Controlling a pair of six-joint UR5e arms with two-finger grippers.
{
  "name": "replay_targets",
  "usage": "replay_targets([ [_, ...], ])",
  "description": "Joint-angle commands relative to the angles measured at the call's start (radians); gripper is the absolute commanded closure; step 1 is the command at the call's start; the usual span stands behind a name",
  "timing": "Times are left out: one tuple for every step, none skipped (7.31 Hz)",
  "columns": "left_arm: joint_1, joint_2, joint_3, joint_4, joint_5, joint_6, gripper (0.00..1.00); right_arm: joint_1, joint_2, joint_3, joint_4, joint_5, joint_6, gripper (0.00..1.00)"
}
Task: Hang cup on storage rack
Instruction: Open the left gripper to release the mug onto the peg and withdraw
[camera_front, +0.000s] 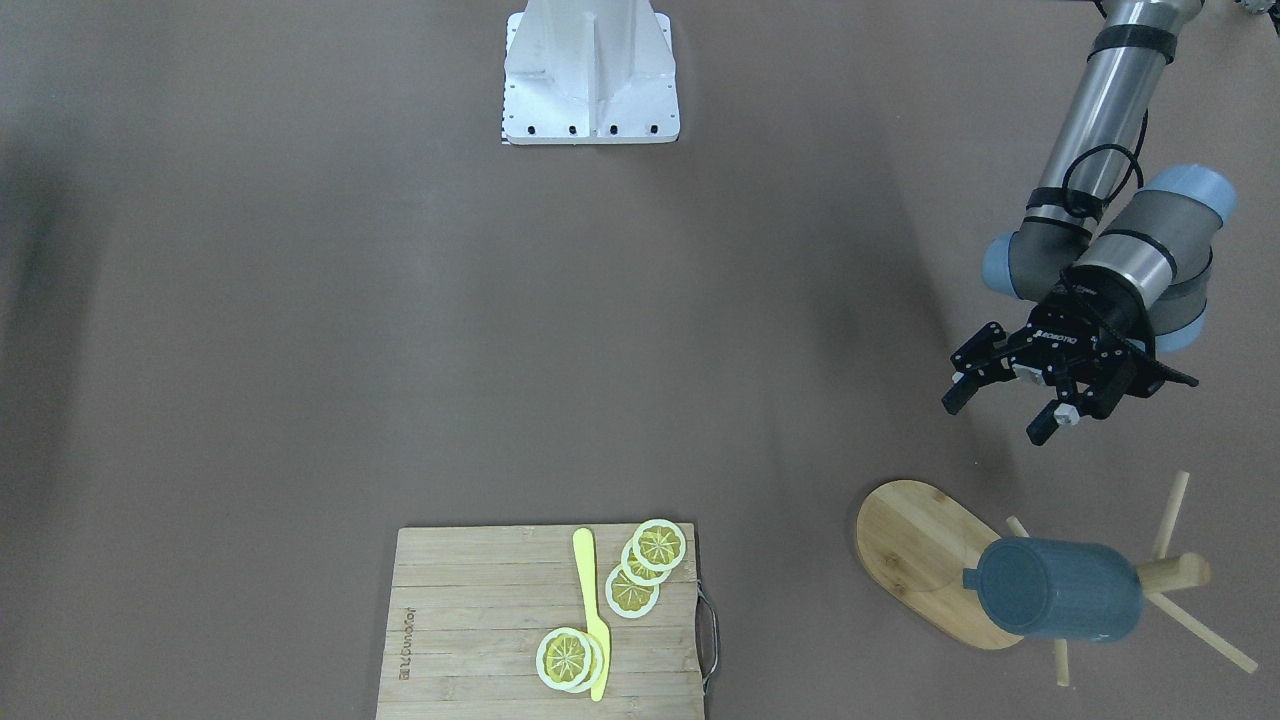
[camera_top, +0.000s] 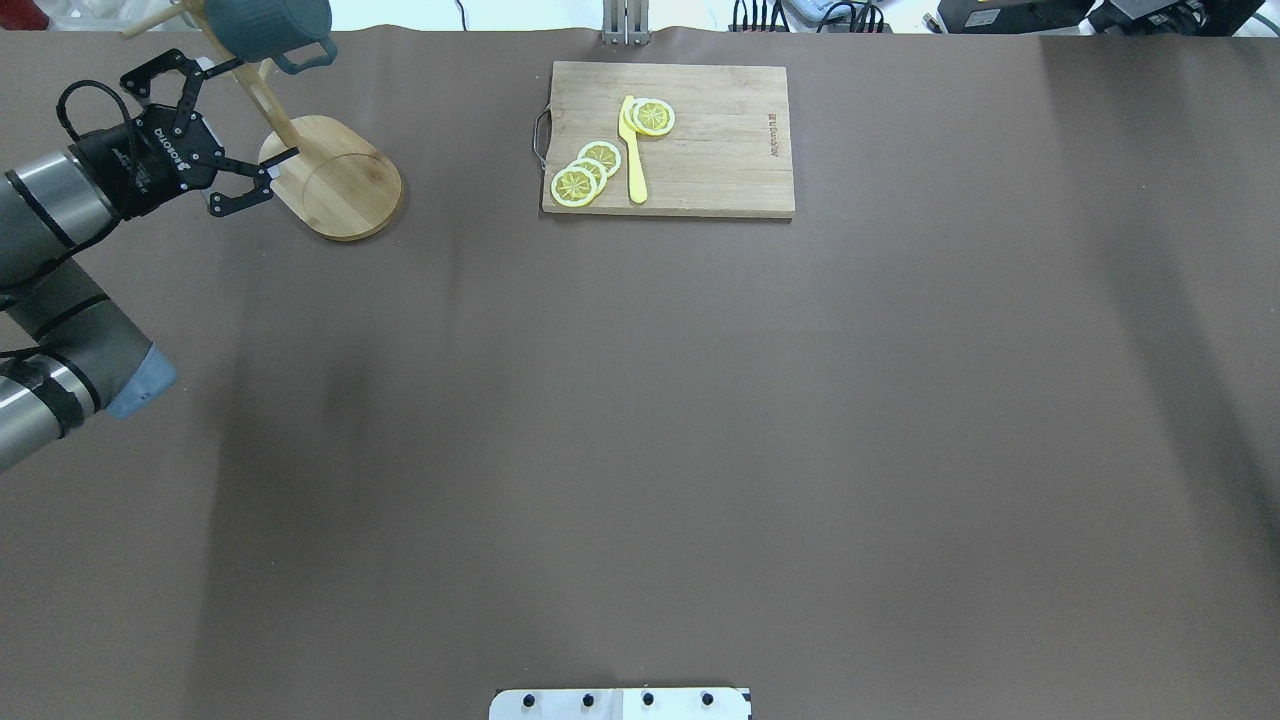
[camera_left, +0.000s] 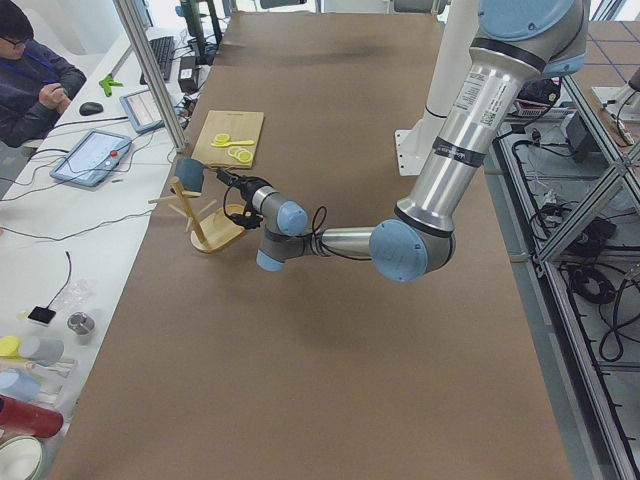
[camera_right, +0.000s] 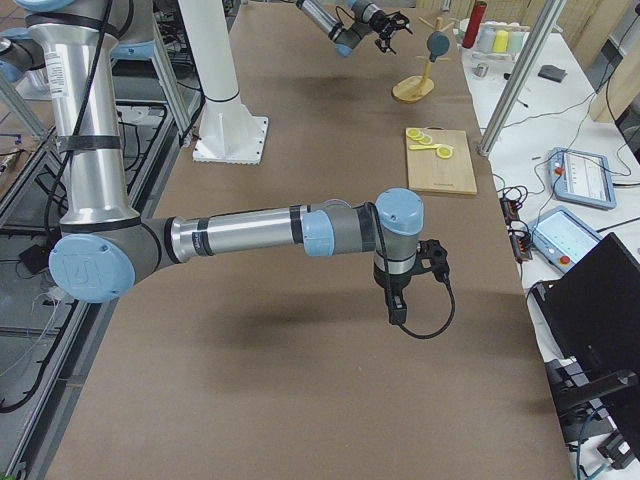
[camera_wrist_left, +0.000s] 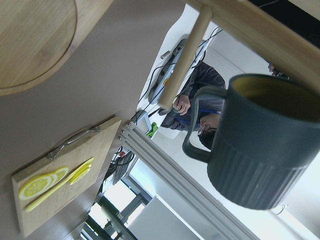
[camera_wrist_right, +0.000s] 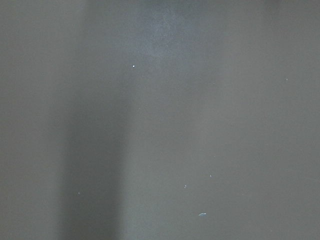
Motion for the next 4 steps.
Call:
replay_targets([
  [-0.008, 0.094, -0.131, 0.012, -0.208, 0.243, 0.01, 0.0, -0.009, 0.015, 0.0, 0.0, 0.0, 0.0],
  [-0.038, 0.095, -0.136, 0.021, -0.365, 0.398, 0.01, 0.0, -0.014, 0.016, 0.0, 0.0, 0.0, 0.0],
  [-0.138, 0.095, -0.157, 0.078, -0.558, 0.481, 0.01, 0.0, -0.018, 0.014, 0.0, 0.0, -0.002, 0.0],
  [-0.264, 0.091, -0.212, 0.175, -0.776, 0.538, 0.01, 0.0, -0.02, 0.014, 0.0, 0.0, 0.0, 0.0],
])
